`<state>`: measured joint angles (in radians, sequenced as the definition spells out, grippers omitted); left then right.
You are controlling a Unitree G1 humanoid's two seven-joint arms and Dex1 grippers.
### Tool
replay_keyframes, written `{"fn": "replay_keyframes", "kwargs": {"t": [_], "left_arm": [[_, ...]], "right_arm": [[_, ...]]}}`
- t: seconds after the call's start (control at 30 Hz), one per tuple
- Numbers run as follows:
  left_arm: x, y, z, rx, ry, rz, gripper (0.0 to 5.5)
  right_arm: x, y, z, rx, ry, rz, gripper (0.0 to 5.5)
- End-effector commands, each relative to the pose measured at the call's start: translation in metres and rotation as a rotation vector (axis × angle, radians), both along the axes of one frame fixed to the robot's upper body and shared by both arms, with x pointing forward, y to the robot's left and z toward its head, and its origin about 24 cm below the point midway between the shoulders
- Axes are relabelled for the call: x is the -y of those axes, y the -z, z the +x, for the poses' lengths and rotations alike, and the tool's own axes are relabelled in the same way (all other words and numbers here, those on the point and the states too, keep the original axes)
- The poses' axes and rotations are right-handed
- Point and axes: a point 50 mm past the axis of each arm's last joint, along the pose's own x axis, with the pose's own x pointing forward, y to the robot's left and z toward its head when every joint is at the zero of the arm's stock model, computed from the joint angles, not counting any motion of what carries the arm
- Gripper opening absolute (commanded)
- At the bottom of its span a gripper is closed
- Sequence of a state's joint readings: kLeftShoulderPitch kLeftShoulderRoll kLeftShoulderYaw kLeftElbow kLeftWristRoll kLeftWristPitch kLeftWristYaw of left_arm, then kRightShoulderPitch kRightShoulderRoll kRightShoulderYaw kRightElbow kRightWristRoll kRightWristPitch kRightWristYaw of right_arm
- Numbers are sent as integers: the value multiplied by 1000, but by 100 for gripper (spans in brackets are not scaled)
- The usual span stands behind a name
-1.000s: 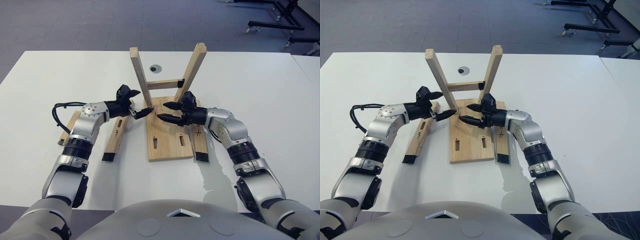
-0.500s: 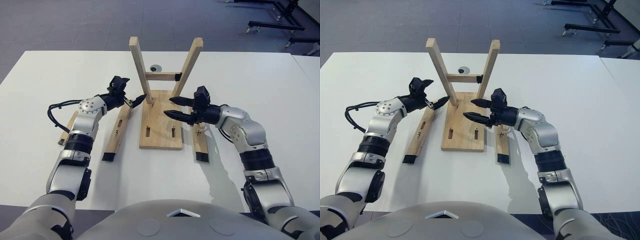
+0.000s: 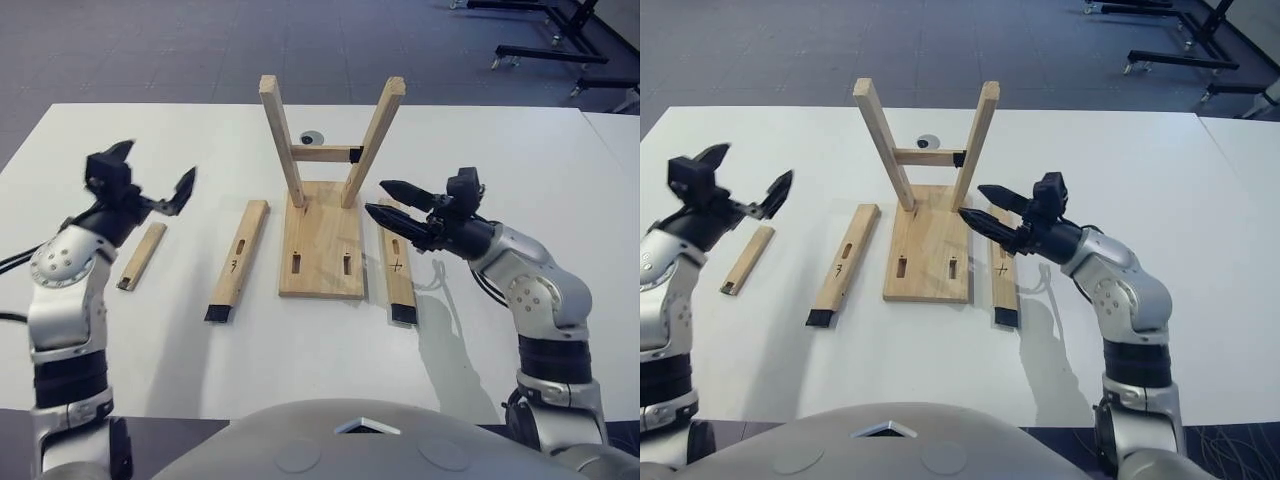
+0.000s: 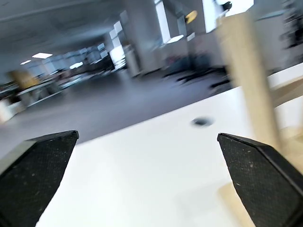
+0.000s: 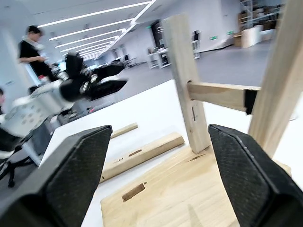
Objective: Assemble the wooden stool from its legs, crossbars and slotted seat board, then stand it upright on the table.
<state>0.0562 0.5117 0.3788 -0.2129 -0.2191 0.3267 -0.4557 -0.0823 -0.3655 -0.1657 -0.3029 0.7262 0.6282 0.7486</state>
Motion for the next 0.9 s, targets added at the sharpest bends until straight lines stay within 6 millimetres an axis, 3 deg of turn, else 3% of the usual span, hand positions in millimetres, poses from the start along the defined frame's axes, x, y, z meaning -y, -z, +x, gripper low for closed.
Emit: {"fn": "replay_keyframes", "kwargs": {"t": [0.03, 0.13, 0.33, 0.63, 0.9], "left_arm": [[-33, 43, -44, -254, -196, -19, 539], [-33, 63, -63, -377, -216, -48, 539], [-33, 85, -75, -522, -191, -121, 519], [-18, 91, -71, -596, -35, -82, 360], [-13, 96, -71, -611, -21, -98, 235]], "right_arm": [[5, -3, -12, -62, 118, 53, 374], [-2, 0, -23, -99, 90, 52, 374], [-8, -4, -19, -109, 62, 63, 374], [-12, -8, -20, -105, 18, 93, 374], [-11, -3, -22, -124, 14, 96, 374]]}}
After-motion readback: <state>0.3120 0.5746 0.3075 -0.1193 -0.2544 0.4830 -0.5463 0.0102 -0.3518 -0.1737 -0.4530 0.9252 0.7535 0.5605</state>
